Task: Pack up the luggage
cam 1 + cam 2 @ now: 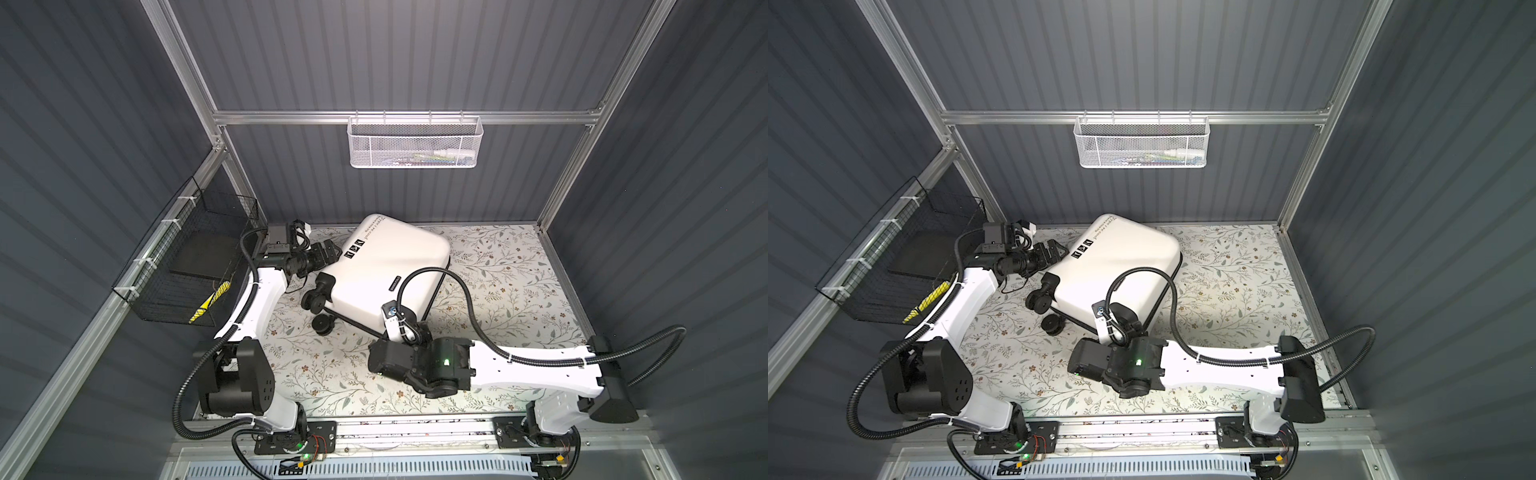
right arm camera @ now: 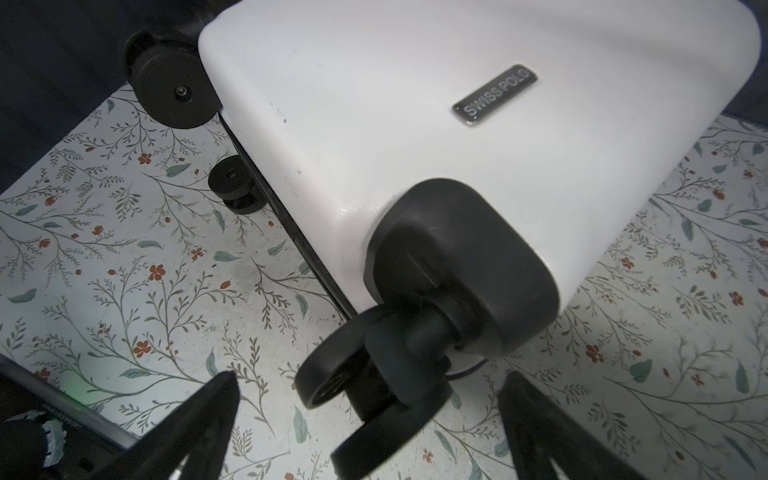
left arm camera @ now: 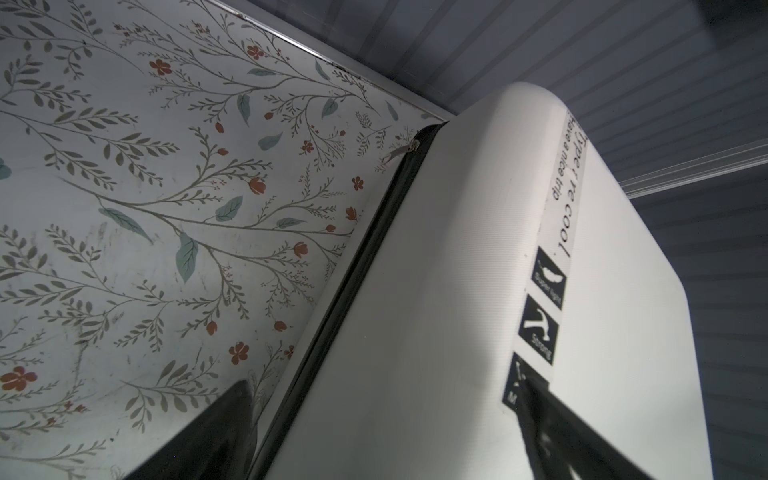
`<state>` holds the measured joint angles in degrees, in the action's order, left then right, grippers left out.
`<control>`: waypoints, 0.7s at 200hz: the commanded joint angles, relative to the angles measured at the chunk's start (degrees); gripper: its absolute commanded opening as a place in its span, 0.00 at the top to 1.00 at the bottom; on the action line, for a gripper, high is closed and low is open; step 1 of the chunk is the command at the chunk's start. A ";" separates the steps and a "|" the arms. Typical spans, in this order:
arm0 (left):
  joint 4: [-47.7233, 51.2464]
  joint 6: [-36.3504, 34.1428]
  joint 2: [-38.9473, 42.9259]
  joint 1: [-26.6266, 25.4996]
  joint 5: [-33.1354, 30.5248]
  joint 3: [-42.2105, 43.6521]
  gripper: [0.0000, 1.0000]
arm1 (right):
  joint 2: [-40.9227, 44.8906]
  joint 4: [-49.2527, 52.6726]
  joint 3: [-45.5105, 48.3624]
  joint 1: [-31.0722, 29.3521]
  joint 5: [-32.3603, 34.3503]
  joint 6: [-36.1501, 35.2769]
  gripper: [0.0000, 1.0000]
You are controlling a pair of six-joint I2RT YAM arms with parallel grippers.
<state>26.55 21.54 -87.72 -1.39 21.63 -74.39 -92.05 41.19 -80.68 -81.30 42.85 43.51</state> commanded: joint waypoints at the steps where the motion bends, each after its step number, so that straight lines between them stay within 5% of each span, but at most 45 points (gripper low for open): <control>1: -0.71 -0.40 -0.36 0.33 2.43 1.35 0.00 | -2.47 5.43 -1.30 1.62 3.81 2.70 0.01; 96: -6.02 3.58 4.82 -0.02 12.96 9.49 0.00 | 10.51 0.64 14.59 14.02 -1.84 2.97 0.01; 140: -10.20 7.48 9.60 -4.48 13.43 13.55 0.00 | 18.53 -3.56 21.26 21.05 -7.66 0.09 0.01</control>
<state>19.44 26.13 -80.99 -2.98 33.06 -62.22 -77.17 38.98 -62.02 -63.24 37.06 45.50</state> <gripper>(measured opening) 0.997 0.989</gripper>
